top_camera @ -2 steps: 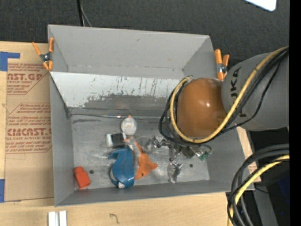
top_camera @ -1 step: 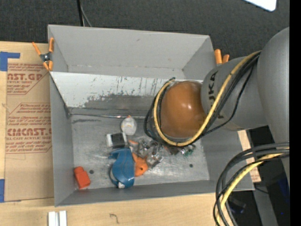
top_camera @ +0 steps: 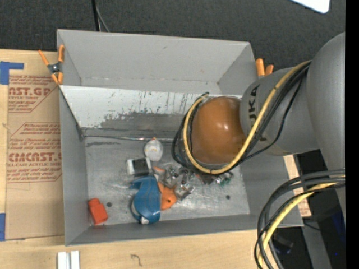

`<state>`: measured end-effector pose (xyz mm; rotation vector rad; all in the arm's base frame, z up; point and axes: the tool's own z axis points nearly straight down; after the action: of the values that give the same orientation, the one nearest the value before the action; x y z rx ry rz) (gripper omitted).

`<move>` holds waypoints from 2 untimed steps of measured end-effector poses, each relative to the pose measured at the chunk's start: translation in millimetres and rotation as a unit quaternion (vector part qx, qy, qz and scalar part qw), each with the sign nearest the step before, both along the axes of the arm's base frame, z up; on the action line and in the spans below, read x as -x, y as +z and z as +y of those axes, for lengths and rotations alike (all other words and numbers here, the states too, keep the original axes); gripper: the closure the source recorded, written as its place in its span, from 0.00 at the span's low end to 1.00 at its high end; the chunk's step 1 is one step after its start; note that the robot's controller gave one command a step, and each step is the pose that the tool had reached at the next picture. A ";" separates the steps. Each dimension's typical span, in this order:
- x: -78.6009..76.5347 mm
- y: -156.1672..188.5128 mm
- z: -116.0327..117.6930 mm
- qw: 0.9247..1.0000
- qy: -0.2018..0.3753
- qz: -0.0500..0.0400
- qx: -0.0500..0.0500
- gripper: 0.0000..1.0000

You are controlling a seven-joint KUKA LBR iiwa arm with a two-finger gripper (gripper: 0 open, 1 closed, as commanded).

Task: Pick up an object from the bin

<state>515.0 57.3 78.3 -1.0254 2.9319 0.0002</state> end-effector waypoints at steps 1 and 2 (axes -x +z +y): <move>1.0 0.0 -0.5 1.000 0.021 0.000 0.001 1.00; 16.6 -0.6 -10.2 0.999 0.045 0.000 0.002 1.00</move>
Offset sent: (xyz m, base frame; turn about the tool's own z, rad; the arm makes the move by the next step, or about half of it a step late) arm -0.0266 -0.0165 -0.0083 -0.0913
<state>498.5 47.1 77.7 -1.1568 2.8834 -0.0020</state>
